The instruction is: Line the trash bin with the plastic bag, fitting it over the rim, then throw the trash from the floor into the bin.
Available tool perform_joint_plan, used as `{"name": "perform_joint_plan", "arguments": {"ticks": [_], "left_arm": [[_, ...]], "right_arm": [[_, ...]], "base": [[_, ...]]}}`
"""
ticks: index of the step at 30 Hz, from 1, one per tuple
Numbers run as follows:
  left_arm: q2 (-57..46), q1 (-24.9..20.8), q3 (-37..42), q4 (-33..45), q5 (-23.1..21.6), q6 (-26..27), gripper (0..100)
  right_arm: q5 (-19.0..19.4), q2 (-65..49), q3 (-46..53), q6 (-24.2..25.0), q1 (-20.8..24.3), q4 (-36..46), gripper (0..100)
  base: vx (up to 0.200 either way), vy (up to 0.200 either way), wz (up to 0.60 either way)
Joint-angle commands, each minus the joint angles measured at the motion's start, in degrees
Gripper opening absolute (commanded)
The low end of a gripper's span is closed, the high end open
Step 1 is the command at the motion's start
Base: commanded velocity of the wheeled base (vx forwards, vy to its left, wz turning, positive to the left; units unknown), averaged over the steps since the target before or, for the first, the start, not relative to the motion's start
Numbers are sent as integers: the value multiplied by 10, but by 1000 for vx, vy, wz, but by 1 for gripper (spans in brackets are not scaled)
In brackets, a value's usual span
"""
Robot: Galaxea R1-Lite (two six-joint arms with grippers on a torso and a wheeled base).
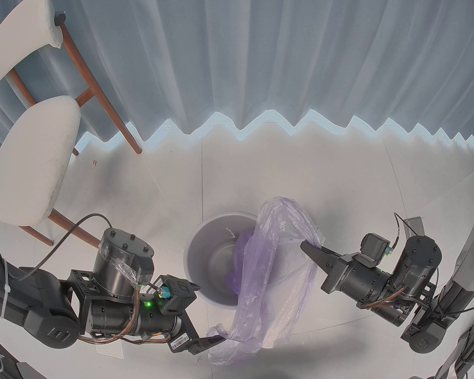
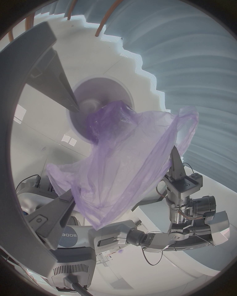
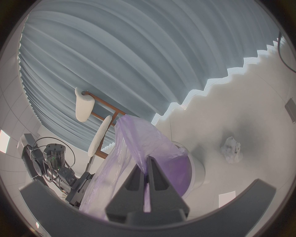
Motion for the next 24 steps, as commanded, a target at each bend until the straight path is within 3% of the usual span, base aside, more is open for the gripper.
{"name": "perform_joint_plan", "arguments": {"ticks": [1, 11, 12, 21, 24], "left_arm": [[18, -14, -7, -2, -3, 1, 100], [27, -36, 10, -13, -15, 4, 100], [28, -37, 10, -17, -15, 4, 0], [32, -26, 7, -18, -15, 3, 0], [29, -2, 0, -19, -14, 3, 0]], "right_arm": [[0, 0, -1, 0, 1, -7, 0], [0, 1, 0, 0, 1, -7, 0], [0, 1, 0, 0, 1, -7, 0], [0, 2, -2, 1, -1, -7, 0], [0, 9, -1, 1, -7, -7, 0]], "base": [[0, 0, 0], [0, 0, 0], [0, 0, 0], [0, 0, 0], [0, 0, 0]]}}
